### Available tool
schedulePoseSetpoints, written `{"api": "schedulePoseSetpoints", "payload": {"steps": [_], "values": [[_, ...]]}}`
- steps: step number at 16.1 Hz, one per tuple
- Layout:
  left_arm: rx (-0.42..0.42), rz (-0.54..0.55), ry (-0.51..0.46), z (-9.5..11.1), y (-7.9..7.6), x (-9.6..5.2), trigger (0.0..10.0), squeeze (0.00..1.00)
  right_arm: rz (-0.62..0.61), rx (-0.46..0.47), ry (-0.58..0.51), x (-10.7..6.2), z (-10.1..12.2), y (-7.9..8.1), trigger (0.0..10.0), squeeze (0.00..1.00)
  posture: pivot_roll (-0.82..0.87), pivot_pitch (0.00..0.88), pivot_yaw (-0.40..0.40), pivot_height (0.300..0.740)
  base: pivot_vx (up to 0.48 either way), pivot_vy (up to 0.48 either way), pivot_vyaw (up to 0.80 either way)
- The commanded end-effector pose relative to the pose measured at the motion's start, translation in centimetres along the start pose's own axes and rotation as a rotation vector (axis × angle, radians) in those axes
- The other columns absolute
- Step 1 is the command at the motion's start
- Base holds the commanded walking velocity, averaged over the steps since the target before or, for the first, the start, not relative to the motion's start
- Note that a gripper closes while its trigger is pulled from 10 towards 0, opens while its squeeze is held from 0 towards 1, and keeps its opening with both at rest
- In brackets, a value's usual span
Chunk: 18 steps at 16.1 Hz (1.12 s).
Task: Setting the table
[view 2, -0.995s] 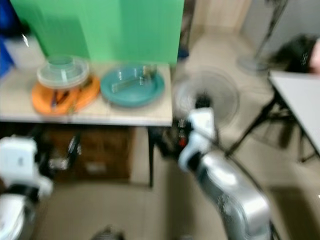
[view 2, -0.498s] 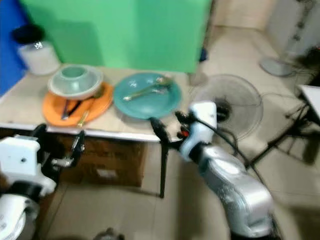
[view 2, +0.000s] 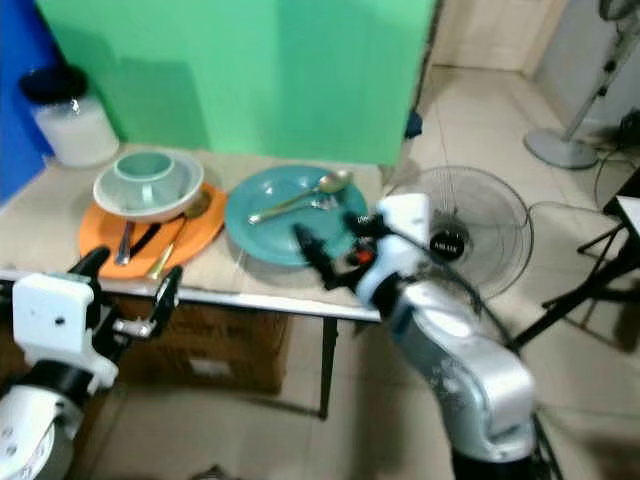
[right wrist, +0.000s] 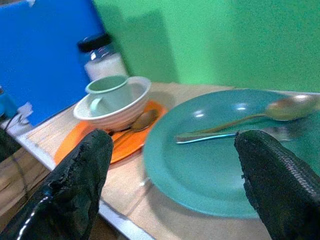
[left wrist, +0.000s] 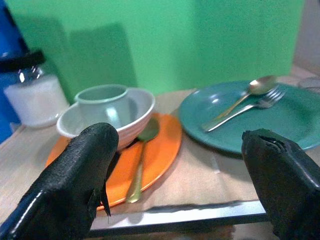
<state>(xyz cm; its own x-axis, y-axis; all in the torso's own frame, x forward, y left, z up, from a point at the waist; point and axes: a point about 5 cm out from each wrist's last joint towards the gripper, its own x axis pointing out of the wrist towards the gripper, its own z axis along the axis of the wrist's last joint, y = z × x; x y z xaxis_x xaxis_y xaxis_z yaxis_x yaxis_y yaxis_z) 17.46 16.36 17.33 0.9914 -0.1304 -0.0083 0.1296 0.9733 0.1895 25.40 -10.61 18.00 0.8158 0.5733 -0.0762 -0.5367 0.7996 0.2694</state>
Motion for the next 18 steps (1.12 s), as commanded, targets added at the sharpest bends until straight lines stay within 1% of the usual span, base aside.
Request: {"api": "schedulePoseSetpoints", "payload": {"steps": [1, 7, 9, 16, 18], "values": [[0.003, -0.014, 0.004, 0.0, 0.0, 0.0, 10.0, 0.0, -0.028, -0.014, -0.003, -0.1, 0.3, -0.7, 10.0, 0.0, 0.02, 0.05, -0.012, 0.74, 0.292, 0.0, 0.0], [0.004, -0.028, 0.007, -0.1, -0.1, 0.1, 10.0, 0.0, -0.054, -0.011, 0.012, -0.2, -0.1, -0.9, 10.0, 0.0, 0.02, 0.04, -0.008, 0.74, 0.294, 0.0, 0.0], [0.002, -0.029, 0.008, -0.2, 0.0, 0.1, 10.0, 0.0, -0.062, 0.019, 0.022, -0.4, -0.4, -0.8, 10.0, 0.0, 0.01, 0.035, -0.006, 0.74, 0.296, 0.0, -0.8], [0.003, -0.056, 0.014, -0.3, 0.0, 0.2, 10.0, 0.0, -0.09, 0.031, 0.029, -1.6, -0.8, -0.8, 10.0, 0.0, 0.0, 0.031, 0.001, 0.74, 0.297, 0.0, -0.8], [0.004, -0.068, 0.019, -0.5, 0.0, 0.1, 10.0, 0.0, -0.081, 0.02, 0.033, -1.9, -0.8, -0.8, 10.0, 0.0, 0.0, 0.034, 0.0, 0.74, 0.291, 0.0, 0.0]]}}
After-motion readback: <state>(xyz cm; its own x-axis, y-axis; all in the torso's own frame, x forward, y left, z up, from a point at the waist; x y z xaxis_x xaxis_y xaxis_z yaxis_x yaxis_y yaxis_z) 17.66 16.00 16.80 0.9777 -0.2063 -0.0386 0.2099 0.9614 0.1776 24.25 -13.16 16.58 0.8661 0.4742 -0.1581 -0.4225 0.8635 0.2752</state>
